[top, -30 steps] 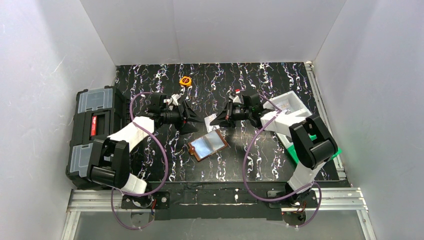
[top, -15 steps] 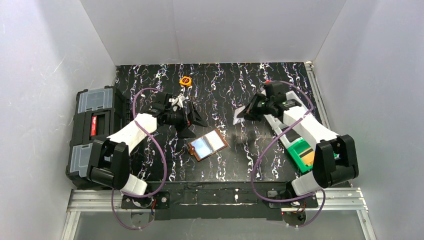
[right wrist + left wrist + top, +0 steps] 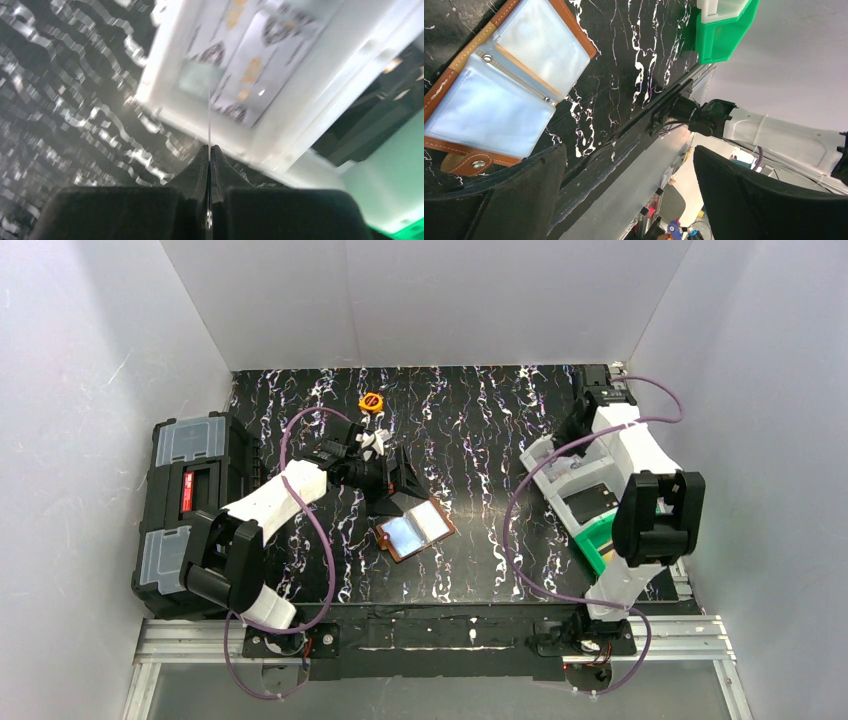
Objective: Take the credit cards out of the card holder
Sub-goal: Place the credit card in the storage box.
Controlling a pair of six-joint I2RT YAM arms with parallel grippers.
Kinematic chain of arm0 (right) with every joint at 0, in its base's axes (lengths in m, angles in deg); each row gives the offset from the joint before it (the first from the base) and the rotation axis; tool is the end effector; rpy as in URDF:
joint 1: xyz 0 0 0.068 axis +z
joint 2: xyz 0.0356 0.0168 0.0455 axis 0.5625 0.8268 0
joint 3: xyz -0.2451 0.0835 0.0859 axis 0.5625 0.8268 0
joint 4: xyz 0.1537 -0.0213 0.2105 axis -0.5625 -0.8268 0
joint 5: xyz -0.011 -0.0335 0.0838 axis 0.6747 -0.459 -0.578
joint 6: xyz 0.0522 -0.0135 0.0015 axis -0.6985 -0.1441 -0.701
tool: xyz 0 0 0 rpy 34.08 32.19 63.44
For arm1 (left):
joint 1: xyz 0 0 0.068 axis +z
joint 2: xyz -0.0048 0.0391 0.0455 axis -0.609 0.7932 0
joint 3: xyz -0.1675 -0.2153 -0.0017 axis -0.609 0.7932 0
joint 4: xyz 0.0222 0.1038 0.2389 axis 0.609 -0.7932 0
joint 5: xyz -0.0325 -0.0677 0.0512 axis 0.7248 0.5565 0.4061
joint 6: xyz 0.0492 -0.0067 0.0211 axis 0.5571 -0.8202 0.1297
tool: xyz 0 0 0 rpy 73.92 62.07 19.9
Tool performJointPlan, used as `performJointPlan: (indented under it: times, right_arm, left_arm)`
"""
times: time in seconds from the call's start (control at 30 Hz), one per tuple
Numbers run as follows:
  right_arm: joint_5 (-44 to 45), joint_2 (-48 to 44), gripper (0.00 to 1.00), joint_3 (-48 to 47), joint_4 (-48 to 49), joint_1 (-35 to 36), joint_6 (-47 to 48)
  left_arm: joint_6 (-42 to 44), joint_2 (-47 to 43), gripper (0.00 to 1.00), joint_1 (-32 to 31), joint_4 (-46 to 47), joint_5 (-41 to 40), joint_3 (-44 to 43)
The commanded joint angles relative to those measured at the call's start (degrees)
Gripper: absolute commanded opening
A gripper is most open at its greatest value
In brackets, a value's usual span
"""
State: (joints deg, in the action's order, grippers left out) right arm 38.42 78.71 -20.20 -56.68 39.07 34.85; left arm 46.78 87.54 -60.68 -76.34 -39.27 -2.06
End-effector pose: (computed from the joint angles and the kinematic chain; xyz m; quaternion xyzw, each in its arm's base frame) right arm 0.3603 0.0258 0.2713 0.3289 0.9073 0.0436 0.2584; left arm 0.2836 -0.1475 0.2410 -0.0013 0.8792 -0.4644 0.1063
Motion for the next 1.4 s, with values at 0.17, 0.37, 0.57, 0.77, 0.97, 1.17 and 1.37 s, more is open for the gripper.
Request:
performJointPlan:
  times: [0.17,0.37,0.57,0.77,0.97,1.17,1.37]
  right_arm:
    - [11.3,10.1,0.01,-11.7,-7.0,-3.1,2.2]
    - [12.0,12.9,0.19,-15.5,-9.4,-3.1,1.5]
    - [8.5,11.3,0.62,-18.7,-11.6,-3.0,2.8]
    - [2.4,5.4,0.87,-17.2,-11.6,-0.9,4.9]
    - [-4.0,0.4,0.88,-10.5,-7.8,4.6,6.2]
    - [-13.5,-0.3,0.88,-0.3,1.2,14.3,8.5]
    - [-18.1,3.5,0.78,3.1,7.2,23.8,9.7]
  left_arm:
    - [2.8,-1.0,0.98,-0.4,-5.1,0.2,-2.5]
    - [3.6,-2.2,0.98,-0.4,-6.7,-0.4,-2.4]
    - [3.6,-2.2,0.98,-0.5,-6.9,-0.9,-1.9]
    - [2.9,-1.8,0.98,-0.6,-6.9,-3.6,-1.1]
    - [1.4,-1.9,0.98,-0.7,-6.9,-8.5,0.3]
    - [-0.9,-2.7,0.98,-0.7,-6.7,-13.1,3.3]
    - [-3.1,-4.2,0.98,-0.7,-5.9,-16.4,7.2]
